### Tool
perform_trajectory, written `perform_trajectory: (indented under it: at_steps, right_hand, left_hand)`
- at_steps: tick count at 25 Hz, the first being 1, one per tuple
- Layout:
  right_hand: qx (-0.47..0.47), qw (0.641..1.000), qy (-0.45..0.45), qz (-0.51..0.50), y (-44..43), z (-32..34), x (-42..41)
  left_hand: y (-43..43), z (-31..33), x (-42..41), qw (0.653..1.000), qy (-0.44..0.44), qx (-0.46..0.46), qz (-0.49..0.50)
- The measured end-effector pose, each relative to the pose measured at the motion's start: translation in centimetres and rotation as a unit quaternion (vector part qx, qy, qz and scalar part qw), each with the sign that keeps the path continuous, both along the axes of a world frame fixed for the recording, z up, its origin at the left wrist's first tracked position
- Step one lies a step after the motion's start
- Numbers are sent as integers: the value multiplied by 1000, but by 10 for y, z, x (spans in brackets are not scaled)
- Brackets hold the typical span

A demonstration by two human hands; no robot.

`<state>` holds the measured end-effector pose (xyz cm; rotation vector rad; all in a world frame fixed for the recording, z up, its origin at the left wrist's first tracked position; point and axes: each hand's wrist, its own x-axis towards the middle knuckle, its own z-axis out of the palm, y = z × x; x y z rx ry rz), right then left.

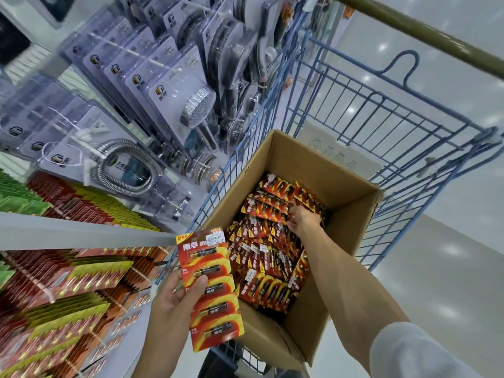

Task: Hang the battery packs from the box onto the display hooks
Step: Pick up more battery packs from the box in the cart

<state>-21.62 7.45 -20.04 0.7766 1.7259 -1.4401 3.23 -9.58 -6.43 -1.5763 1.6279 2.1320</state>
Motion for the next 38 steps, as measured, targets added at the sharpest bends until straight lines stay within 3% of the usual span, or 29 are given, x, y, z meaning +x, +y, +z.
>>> perform_trajectory:
  at_steps: [1, 3, 6, 10, 13, 16, 17, 18, 20, 22, 23, 27, 29, 33, 38]
  right_hand:
    - [-7, 1000, -12, -10, 2, -6, 1]
    - [68, 994, 18, 84, 14, -21, 3]
    - [201, 915, 80, 340, 38, -21, 8]
    - [177, 749, 75, 634, 58, -14, 17]
    - [197, 635, 112, 738, 52, -18, 18]
    - [261, 437, 144, 849, 51, -35, 30]
    - [283, 388, 158, 863, 51, -39, 35]
    - [294, 366, 171, 866, 51, -42, 37]
    - [288, 385, 207, 852, 45, -38, 31]
    - [255, 464, 227, 817, 42, -24, 21]
    - [238, 515, 229, 791, 41, -13, 17]
    - [103, 799, 172, 567, 48, 39, 15]
    - [31, 876, 141, 461, 49, 74, 28]
    - [-77, 967, 96, 221, 42, 157, 71]
    - [-139, 983, 110, 54, 35, 224, 122]
  left_hand:
    - [0, 1, 1, 1000, 4, -1, -4]
    - [1, 1, 2, 1000, 9, -10, -8]
    - [6, 1, 1, 999, 18, -14, -23]
    - [8, 2, -2, 999, 19, -21, -37]
    - [10, 1, -3, 999, 20, -24, -33]
    - [13, 0, -1, 999, 17, -18, -25]
    - [15, 0, 0, 1000, 14, -16, -21]
    - [16, 0, 0, 1000, 11, -13, -18]
    - [19, -1, 1, 1000, 8, -12, -11]
    - [21, -1, 1, 1000, 11, -12, -11]
    - [21, 0, 1, 1000, 14, -11, -9]
    - [19, 11, -3, 999, 31, -3, -10]
    - [14, 20, -5, 999, 48, -3, -14]
    - [1, 43, -8, 995, 90, -7, -45]
    - [-16, 77, -10, 987, 146, -11, -69]
